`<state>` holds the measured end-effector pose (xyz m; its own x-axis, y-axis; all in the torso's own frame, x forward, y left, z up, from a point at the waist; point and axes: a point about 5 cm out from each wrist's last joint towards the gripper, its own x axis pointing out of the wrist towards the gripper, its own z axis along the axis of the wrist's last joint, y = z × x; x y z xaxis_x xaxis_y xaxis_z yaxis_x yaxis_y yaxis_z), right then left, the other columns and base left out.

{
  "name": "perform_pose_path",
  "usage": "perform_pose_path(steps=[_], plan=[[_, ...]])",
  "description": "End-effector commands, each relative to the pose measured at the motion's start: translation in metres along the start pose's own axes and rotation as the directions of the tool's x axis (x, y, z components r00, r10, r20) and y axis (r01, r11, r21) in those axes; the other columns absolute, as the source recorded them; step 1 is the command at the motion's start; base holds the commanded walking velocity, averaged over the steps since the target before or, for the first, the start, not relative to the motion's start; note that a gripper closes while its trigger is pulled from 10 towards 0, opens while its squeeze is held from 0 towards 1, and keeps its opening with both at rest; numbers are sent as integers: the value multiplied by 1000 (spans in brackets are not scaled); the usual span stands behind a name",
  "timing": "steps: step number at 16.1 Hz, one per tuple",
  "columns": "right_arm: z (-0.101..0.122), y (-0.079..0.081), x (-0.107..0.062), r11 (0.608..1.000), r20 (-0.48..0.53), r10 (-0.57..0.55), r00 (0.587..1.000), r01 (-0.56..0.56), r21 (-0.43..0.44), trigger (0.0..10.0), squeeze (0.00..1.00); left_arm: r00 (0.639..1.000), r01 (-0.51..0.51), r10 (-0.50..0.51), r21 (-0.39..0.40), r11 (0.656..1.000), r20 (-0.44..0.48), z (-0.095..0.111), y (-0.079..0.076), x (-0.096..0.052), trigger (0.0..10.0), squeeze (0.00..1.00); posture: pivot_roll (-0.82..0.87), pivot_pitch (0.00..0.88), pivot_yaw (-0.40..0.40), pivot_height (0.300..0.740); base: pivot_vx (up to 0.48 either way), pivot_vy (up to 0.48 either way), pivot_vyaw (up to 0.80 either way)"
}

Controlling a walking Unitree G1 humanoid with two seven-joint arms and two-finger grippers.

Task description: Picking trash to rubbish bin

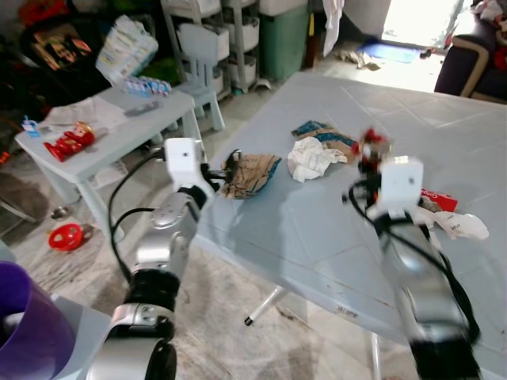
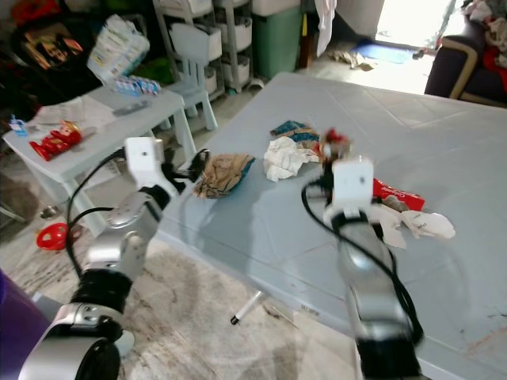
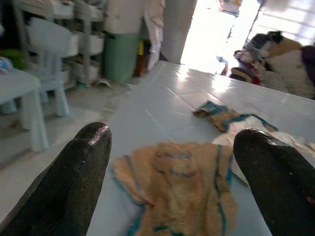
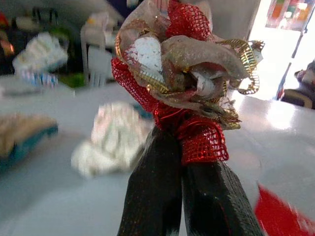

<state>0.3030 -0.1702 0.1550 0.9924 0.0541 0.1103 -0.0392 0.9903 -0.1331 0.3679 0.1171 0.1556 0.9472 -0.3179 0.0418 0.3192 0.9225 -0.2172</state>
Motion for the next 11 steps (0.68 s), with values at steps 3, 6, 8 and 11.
perform_pose_path(steps=[3,6,8,11], plan=[[2,-10,-20,1000,-31,-18,999,18,-18,0,0,1000,19,-19,6,1000,-13,-6,-4,6,10000,1000,-141,135,54,740,0,0,0],[7,-8,-29,1000,-40,-27,999,27,-13,0,0,998,33,-31,29,999,-59,-15,-3,8,10000,1000,-186,153,70,740,0,0,0],[11,-11,-37,999,-47,-37,998,36,-23,0,0,996,36,-32,42,998,-83,-19,-1,12,10000,1000,-215,163,73,740,0,0,0],[14,-12,-40,999,-68,-23,997,21,-32,0,0,991,22,-10,90,996,-136,-25,1,14,10000,0,-225,160,57,740,0,0,0]])
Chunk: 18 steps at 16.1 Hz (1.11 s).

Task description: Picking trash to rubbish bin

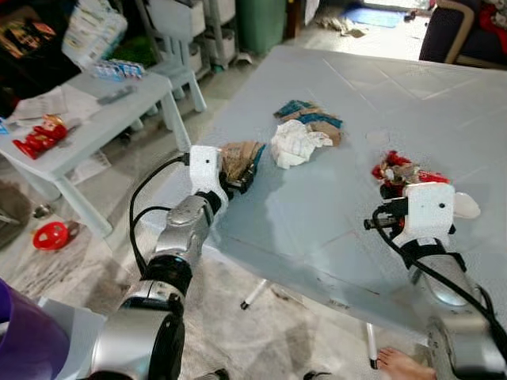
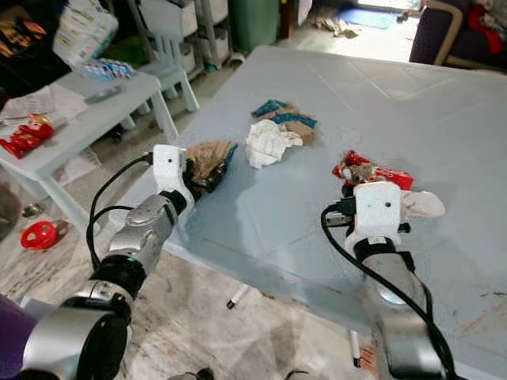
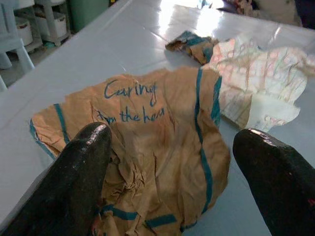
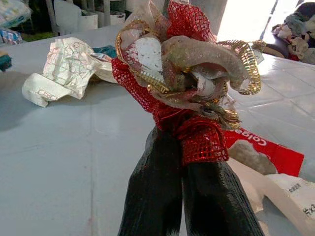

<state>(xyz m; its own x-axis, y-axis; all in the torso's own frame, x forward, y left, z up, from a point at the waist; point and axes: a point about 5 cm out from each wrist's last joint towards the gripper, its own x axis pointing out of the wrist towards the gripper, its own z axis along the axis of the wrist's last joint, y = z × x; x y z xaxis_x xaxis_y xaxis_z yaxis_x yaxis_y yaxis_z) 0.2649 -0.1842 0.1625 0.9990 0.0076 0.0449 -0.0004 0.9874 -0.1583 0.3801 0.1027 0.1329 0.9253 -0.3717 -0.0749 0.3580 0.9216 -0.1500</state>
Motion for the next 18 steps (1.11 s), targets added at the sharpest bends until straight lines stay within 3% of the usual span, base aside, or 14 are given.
perform_pose_path(steps=[1,4,5,6,18], plan=[[3,1,-2,1000,1,18,1000,-18,-4,0,0,999,-30,30,24,999,-19,-2,7,-1,10000,0,-225,158,57,740,0,0,0],[6,5,1,1000,2,26,1000,-26,5,0,0,997,-58,60,45,997,-43,-8,13,-3,10000,0,-221,141,52,740,0,0,0],[8,10,5,999,10,48,999,-48,10,0,0,996,-66,69,52,996,-52,-11,16,-5,4431,0,-214,124,50,740,0,0,0],[8,11,7,998,13,57,998,-57,12,0,0,996,-63,66,52,997,-55,-12,17,-6,0,0,-204,111,50,740,0,0,0],[9,23,28,997,47,56,997,-59,50,0,0,998,-49,50,55,997,-25,-7,25,-8,0,0,-144,55,87,740,0,0,0]])
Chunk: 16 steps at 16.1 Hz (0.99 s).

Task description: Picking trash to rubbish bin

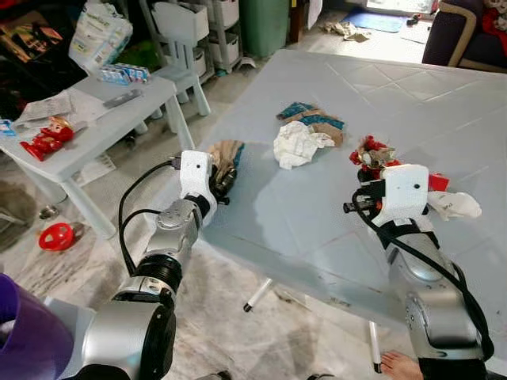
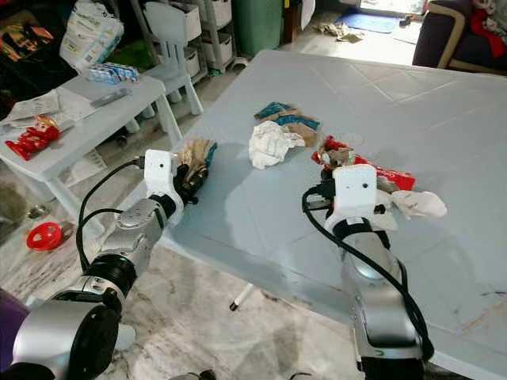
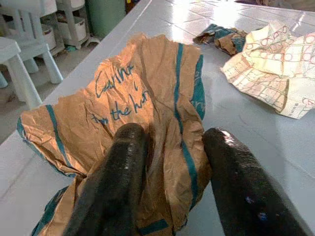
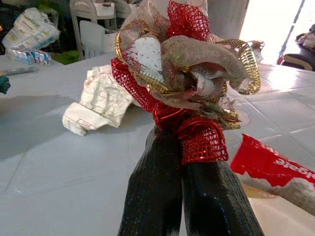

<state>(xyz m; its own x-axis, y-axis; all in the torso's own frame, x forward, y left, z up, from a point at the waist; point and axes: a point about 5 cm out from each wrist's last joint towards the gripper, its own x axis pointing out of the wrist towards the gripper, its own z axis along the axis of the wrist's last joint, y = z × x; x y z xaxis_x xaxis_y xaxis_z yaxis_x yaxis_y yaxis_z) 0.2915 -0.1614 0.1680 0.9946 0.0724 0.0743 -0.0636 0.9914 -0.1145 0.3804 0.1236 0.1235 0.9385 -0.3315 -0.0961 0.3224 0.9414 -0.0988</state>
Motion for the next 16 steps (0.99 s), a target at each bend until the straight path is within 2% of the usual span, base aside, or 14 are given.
perform_pose_path(steps=[1,5,6,8,11,14,16], plan=[[1,1,3,1000,11,-5,1000,4,5,0,0,1000,-3,3,7,1000,-9,0,5,-1,0,0,-136,56,88,740,0,0,0],[-2,3,5,1000,12,-6,1000,6,12,0,0,1000,-8,8,14,1000,13,4,8,-1,0,0,-113,49,89,740,0,0,0],[-2,6,8,1000,18,-1,1000,1,15,0,0,996,-61,58,38,997,73,12,15,-4,0,0,-104,41,94,740,0,0,0],[-3,7,10,1000,24,-2,1000,1,20,0,0,983,-37,7,163,986,181,12,5,-15,0,0,-102,36,98,740,0,0,0],[-6,6,10,1000,17,-9,1000,9,30,0,0,966,-61,13,178,982,258,6,-4,-35,0,0,-80,44,93,740,0,0,0],[-4,11,15,999,37,-6,999,4,45,0,0,934,-135,57,200,971,353,23,-9,-48,0,0,-53,33,82,740,0,0,0],[-2,12,20,999,54,-2,999,0,35,0,0,927,-145,56,216,966,370,29,-13,-57,0,0,-43,24,79,740,0,0,0]])
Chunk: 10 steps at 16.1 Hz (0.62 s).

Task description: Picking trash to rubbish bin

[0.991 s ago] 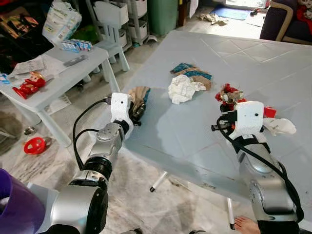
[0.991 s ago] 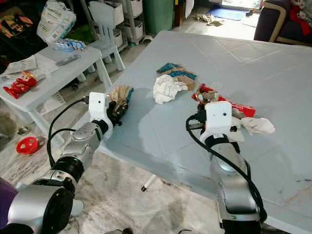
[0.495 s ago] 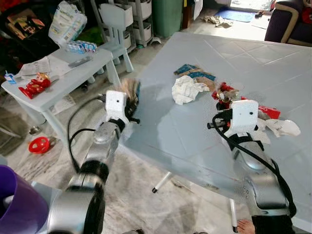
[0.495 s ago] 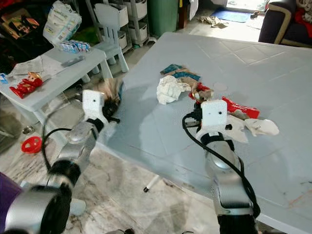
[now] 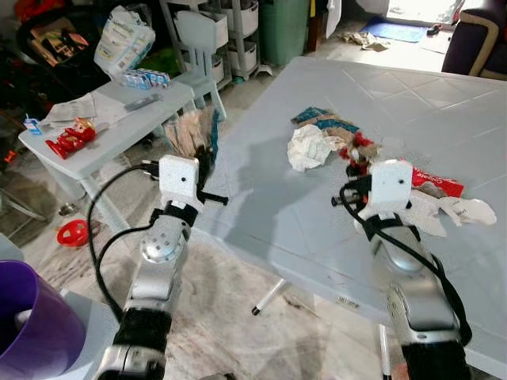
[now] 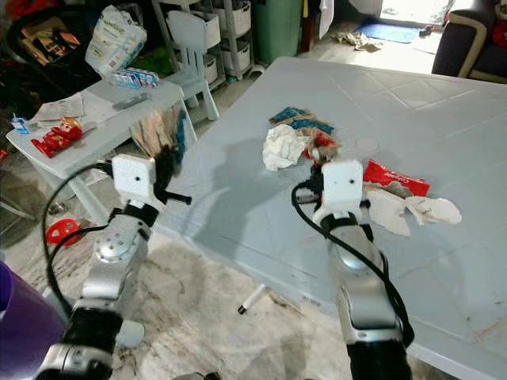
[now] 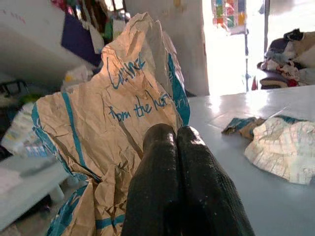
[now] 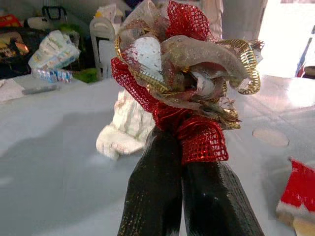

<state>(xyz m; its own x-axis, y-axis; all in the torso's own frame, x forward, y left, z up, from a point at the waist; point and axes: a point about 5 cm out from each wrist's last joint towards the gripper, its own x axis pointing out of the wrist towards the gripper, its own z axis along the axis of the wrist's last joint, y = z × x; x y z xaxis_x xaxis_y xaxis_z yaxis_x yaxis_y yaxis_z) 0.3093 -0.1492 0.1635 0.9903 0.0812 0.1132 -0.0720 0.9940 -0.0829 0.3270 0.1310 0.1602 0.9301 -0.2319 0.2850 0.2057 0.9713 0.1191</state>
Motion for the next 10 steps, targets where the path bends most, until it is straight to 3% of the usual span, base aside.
perform_pose_path(steps=[1,5,10], plan=[[3,1,3,1000,20,-2,1000,2,-15,0,0,999,-16,17,13,1000,-33,-2,2,-5,0,0,-39,16,79,740,0,0,0],[7,1,10,1000,43,-6,999,6,-12,0,0,999,-38,37,-29,999,-30,9,-5,2,0,0,-26,17,78,740,0,0,800],[5,0,15,1000,50,-3,999,3,-9,0,0,994,-93,86,-102,990,-70,11,0,4,0,0,-12,4,74,740,0,0,800]])
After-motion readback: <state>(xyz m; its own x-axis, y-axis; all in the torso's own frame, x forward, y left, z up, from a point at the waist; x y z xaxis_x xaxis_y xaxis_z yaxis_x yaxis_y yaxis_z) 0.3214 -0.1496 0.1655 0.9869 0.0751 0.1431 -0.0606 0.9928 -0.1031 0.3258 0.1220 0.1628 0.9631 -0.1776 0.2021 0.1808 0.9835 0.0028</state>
